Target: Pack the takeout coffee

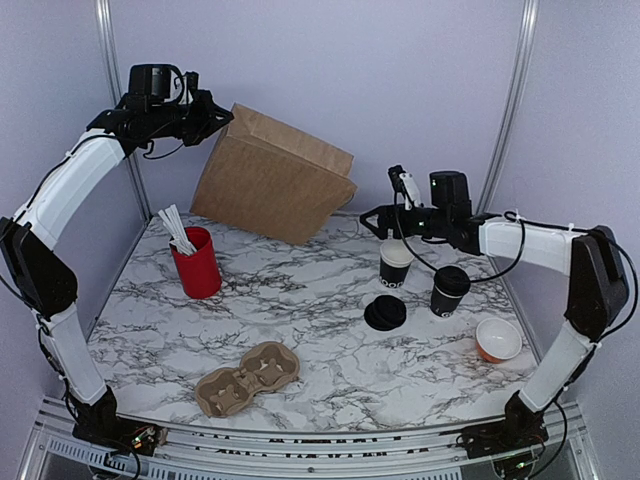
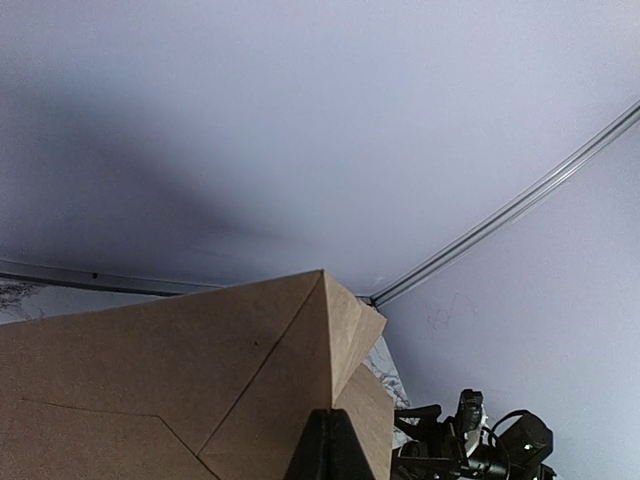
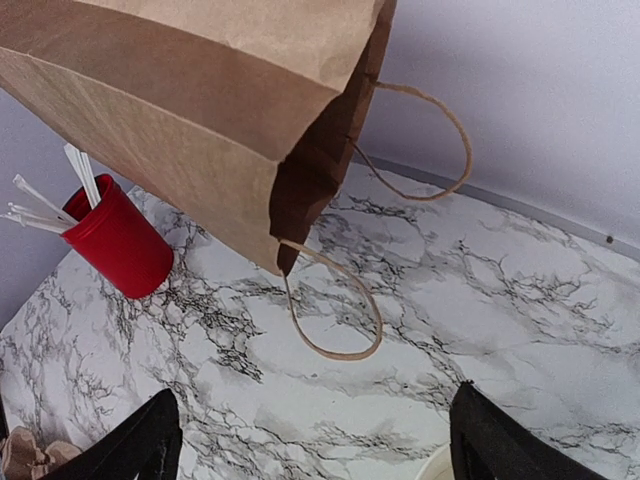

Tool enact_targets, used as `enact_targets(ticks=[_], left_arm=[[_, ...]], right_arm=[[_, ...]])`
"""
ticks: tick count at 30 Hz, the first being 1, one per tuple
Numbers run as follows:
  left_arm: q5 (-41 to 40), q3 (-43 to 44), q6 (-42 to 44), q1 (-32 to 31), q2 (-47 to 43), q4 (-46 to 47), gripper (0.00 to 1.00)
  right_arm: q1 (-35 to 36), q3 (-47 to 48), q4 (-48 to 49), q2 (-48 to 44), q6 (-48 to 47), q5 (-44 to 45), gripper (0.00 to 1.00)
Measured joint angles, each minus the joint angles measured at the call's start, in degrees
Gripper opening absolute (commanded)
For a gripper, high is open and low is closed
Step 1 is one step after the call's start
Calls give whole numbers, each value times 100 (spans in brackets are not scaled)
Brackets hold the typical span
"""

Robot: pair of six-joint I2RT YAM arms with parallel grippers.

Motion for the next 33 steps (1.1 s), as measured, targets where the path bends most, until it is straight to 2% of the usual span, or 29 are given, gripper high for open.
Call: enact_targets(ticks=[10,16,20,23,26,28,30,31,33], left_arm=[[280,92,-153,-2,-35,2,0],[345,109,-212,-2,-98,2,0],[369,125,-249,-2,-140,0,0],[378,195,-258,0,-146,7,0],[387,225,-269,0,-168,7,0],[389,245,-271,0,-173,7,0],[391,247,-271,0,-179,7,0],[400,247,-271,0,-181,7,0],[409,247,-269,7,-190,7,0]], right_arm=[[9,262,225,787,-219,-337,79],[127,404,299,1091,-378,-240,77],[175,450,459,1150,-400,-92,72],[197,595,610,1233,-334,-59,59],[212,743,789,1320,-247,-55,30],[258,817,866,1370,-129,-59,14],[343,870,879,1397,-107,-46,3],[396,874,879,1399,-72,-33,0],[496,874,863,1388,-44,15,0]])
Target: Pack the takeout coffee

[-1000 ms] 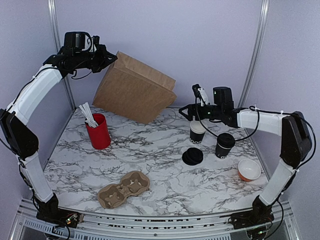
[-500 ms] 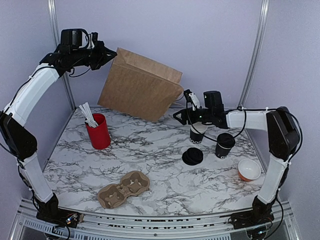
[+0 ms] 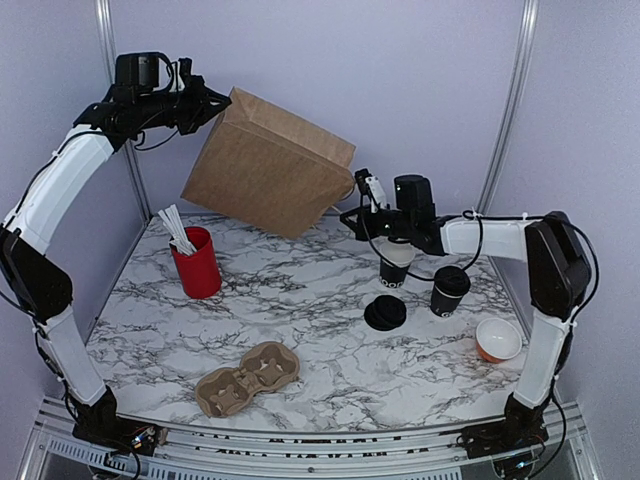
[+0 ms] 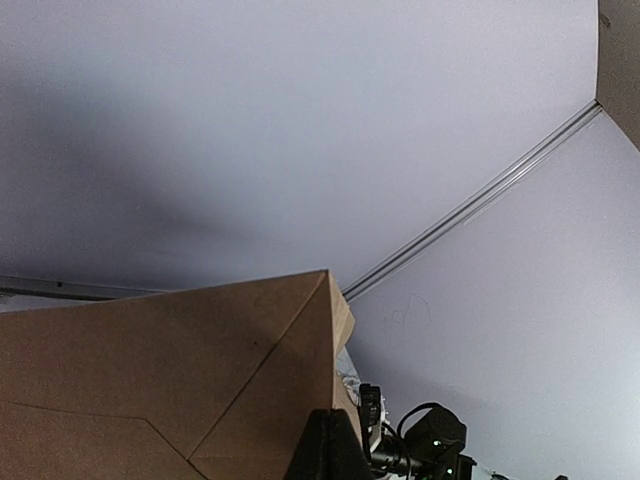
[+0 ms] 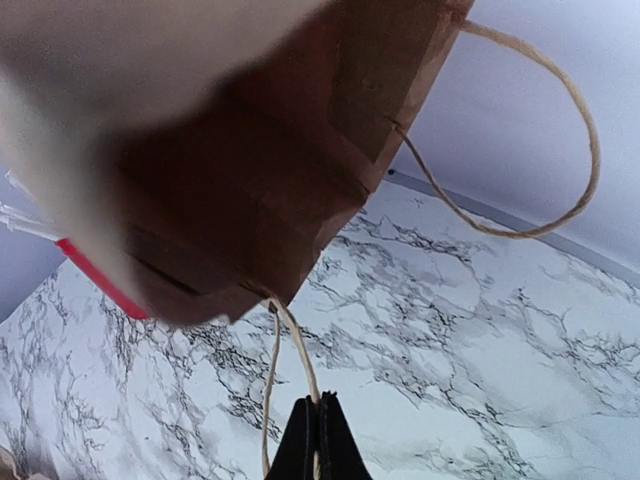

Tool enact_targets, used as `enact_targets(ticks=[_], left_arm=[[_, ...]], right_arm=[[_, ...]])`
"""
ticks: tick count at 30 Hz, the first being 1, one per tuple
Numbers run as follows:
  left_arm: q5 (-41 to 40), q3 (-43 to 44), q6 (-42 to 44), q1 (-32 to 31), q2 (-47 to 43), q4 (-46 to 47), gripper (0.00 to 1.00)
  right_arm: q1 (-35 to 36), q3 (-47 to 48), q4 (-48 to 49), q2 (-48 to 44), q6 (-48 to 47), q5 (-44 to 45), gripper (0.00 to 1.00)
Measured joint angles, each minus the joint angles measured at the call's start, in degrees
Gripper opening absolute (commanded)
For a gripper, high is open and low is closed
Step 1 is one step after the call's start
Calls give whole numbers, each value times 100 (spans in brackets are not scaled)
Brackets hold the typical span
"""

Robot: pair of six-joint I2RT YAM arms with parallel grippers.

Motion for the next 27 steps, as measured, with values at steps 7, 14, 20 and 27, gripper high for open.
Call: enact_targets(ticks=[7,14,20,27], left_arm=[[-90,-50,90,140,-72,11,0],[-501,-188,417,232,-72,39,17],[-833,-155,656,245,223,136,23],[-1062,61,793,310,1078,138,35]], right_arm=[[103,-87,-485,-662,-22,358,0],[94,341,-1224,-1792,-87,442,0],[164,1397,-2024,-1803,57,439,0],[236,1978,-2590,-1657,531,402,0]])
